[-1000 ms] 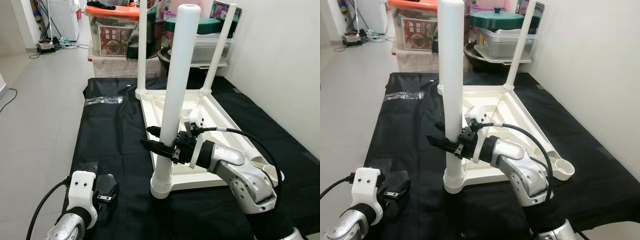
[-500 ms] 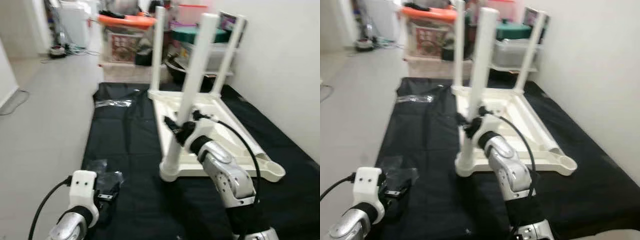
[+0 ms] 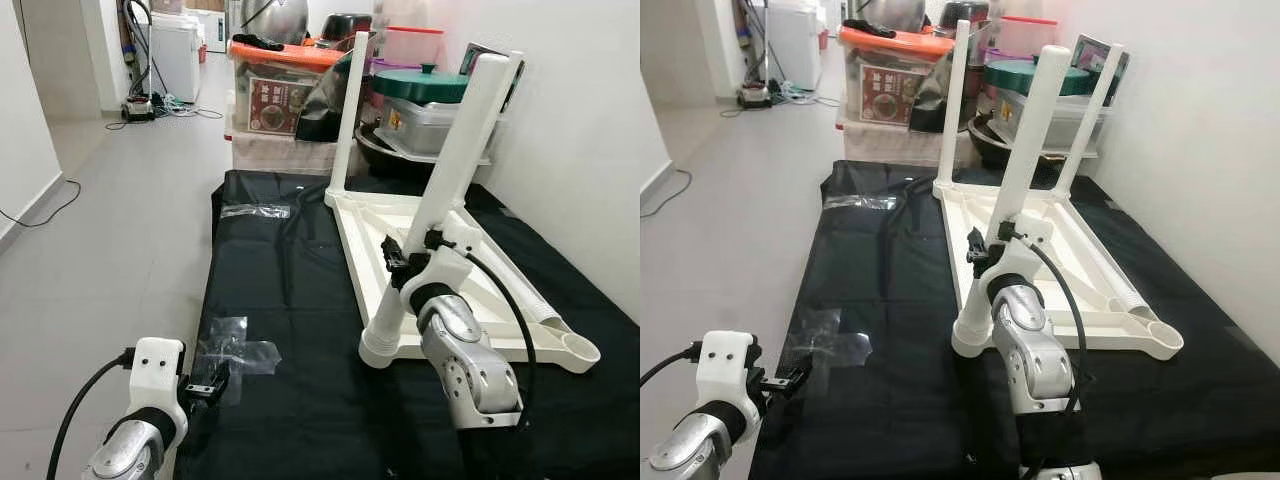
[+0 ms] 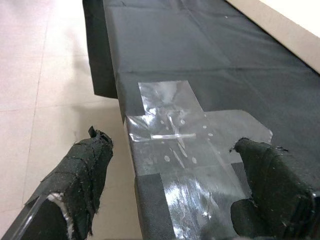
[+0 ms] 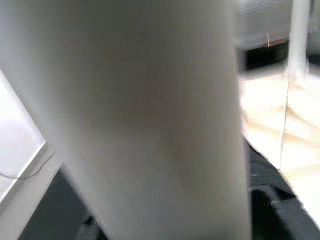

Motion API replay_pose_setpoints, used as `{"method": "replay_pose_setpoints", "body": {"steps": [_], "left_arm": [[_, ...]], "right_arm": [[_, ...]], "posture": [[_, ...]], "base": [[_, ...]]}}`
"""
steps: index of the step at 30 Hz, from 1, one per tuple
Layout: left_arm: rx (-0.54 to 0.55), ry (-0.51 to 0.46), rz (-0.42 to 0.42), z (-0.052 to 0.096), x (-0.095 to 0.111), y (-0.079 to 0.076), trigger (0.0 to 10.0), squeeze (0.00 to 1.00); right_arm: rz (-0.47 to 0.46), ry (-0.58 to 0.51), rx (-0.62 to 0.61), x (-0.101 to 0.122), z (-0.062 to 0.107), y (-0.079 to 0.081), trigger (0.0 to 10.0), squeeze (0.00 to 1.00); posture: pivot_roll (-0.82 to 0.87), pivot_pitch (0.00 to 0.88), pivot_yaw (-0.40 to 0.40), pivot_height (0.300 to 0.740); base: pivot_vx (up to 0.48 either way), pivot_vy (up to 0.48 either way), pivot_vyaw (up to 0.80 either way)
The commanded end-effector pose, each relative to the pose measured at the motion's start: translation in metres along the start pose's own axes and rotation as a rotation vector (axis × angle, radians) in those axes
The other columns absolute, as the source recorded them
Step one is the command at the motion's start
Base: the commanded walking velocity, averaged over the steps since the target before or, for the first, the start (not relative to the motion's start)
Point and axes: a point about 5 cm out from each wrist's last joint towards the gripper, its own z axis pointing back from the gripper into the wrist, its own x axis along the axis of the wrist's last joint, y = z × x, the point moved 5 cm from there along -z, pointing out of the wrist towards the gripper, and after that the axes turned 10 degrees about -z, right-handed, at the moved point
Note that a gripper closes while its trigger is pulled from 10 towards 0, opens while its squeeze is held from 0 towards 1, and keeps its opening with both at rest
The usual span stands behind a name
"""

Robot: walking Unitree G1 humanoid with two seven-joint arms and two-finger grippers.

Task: Building children table

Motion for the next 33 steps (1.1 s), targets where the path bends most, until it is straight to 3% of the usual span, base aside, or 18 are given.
{"method": "replay_pose_setpoints", "body": {"steps": [1, 5, 7, 8, 12, 14, 16, 18, 26, 30, 31, 32, 33], "left_arm": [[-0.014, 0.020, -0.004, 0.000, -0.005, -0.001, 10.0, 0.00], [-0.013, 0.022, -0.003, 0.000, -0.006, -0.001, 10.0, 0.00], [-0.018, 0.027, -0.011, -0.003, -0.006, -0.001, 10.0, 0.00], [-0.018, 0.028, -0.013, -0.004, -0.006, -0.001, 10.0, 0.00], [-0.019, 0.027, -0.017, -0.005, -0.005, -0.001, 10.0, 0.00], [-0.024, 0.023, -0.024, -0.006, -0.004, -0.003, 10.0, 0.00], [-0.024, 0.023, -0.024, -0.006, -0.004, -0.003, 10.0, 0.00], [-0.028, 0.020, -0.028, -0.007, -0.003, -0.004, 10.0, 0.00], [-0.042, 0.016, -0.038, -0.007, -0.002, -0.005, 10.0, 0.00], [-0.042, 0.016, -0.038, -0.007, -0.002, -0.005, 10.0, 0.00], [-0.057, 0.009, -0.044, -0.007, 0.000, -0.007, 10.0, 0.00], [-0.064, 0.006, -0.046, -0.007, 0.000, -0.009, 10.0, 0.00], [-0.064, 0.006, -0.046, -0.007, 0.000, -0.009, 10.0, 0.00]], "right_arm": [[-0.029, 0.156, -0.089, -0.041, 0.004, -0.025, 10.0, 1.00], [-0.044, 0.146, -0.082, -0.039, 0.004, -0.023, 10.0, 1.00], [-0.039, 0.110, -0.017, -0.023, 0.000, -0.009, 10.0, 1.00], [-0.031, 0.083, 0.004, -0.014, -0.002, -0.006, 10.0, 0.02], [-0.034, 0.041, 0.031, 0.000, -0.004, -0.002, 10.0, 0.00], [-0.079, -0.017, 0.115, 0.022, -0.005, 0.008, 10.0, 0.00], [-0.079, -0.017, 0.115, 0.022, -0.005, 0.008, 10.0, 0.00], [-0.073, -0.045, 0.217, 0.037, -0.001, 0.020, 10.0, 0.00], [0.020, -0.032, 0.364, 0.047, 0.006, 0.032, 10.0, 0.00], [0.020, -0.032, 0.364, 0.047, 0.006, 0.032, 10.0, 0.00], [0.108, -0.004, 0.554, 0.053, 0.006, 0.042, 10.0, 0.00], [0.158, 0.014, 0.641, 0.055, 0.005, 0.042, 10.0, 0.00], [0.158, 0.014, 0.641, 0.055, 0.005, 0.042, 10.0, 0.00]], "posture": [[0.12, 0.000, -0.083, 0.740], [0.12, 0.000, -0.082, 0.740], [0.11, 0.000, -0.076, 0.740], [0.10, 0.000, -0.073, 0.740], [0.10, 0.000, -0.073, 0.740], [0.10, 0.000, -0.071, 0.740], [0.10, 0.000, -0.071, 0.740], [0.09, 0.000, -0.068, 0.740], [0.08, 0.000, -0.062, 0.740], [0.08, 0.000, -0.062, 0.740], [0.08, 0.000, -0.059, 0.740], [0.08, 0.000, -0.060, 0.740], [0.08, 0.000, -0.060, 0.740]], "base": [[0.000, 0.000, 0.00], [0.000, 0.000, 0.00], [0.000, 0.000, 0.00], [0.000, 0.000, 0.00], [0.000, 0.000, 0.00], [0.000, 0.000, 0.00], [0.000, 0.000, 0.00], [0.000, 0.000, 0.00], [0.000, 0.000, 0.00], [0.000, 0.000, 0.00], [0.000, 0.000, 0.00], [0.000, 0.000, 0.00], [0.000, 0.000, 0.00]]}}
